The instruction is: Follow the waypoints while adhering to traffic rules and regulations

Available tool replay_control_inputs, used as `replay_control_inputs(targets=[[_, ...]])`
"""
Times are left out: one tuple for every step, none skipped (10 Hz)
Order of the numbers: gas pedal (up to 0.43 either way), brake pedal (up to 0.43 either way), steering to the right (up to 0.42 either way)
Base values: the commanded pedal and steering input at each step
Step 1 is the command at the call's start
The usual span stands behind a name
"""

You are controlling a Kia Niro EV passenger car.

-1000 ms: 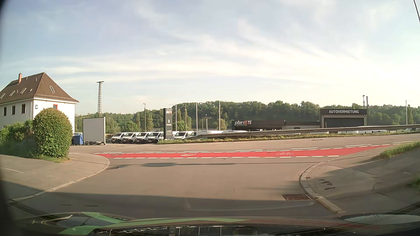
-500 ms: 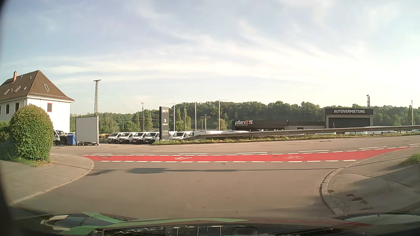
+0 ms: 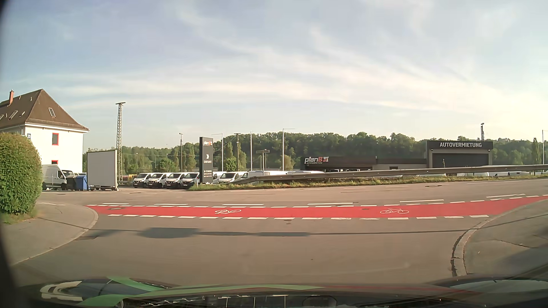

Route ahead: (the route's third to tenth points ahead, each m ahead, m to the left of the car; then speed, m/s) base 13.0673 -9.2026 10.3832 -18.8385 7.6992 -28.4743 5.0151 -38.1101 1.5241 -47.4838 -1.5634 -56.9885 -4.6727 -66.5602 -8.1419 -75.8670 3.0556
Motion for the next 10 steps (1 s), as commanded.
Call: replay_control_inputs(targets=[[0.000, 0.146, 0.043], [0.000, 0.159, 0.048], [0.000, 0.177, 0.055], [0.000, 0.183, 0.062], [0.000, 0.189, 0.067], [0.000, 0.189, 0.072], [0.000, 0.195, 0.078], [0.000, 0.195, 0.084], [0.000, 0.195, 0.089], [0.000, 0.189, 0.093]])
